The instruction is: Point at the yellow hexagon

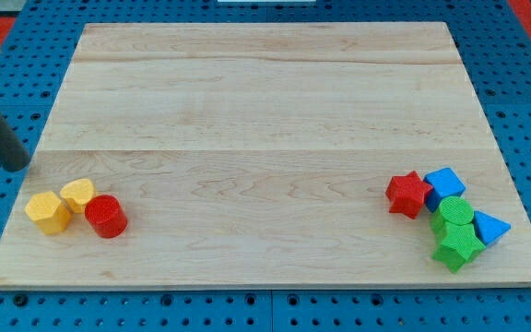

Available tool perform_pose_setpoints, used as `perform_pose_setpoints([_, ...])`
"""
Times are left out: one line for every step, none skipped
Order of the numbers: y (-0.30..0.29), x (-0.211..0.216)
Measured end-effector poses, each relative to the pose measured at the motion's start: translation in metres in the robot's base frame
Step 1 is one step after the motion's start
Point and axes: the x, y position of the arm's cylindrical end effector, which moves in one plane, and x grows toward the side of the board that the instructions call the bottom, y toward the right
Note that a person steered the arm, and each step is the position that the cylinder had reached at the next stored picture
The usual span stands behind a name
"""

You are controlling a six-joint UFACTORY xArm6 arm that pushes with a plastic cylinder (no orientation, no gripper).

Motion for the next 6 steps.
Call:
perform_pose_setpoints([0.001,0.007])
perform_pose_setpoints([0.0,0.018])
perform_pose_setpoints([0.0,0.025])
perform_pose_setpoints([0.0,0.035])
perform_pose_setpoints([0.0,0.047])
perform_pose_setpoints([0.007,0.051])
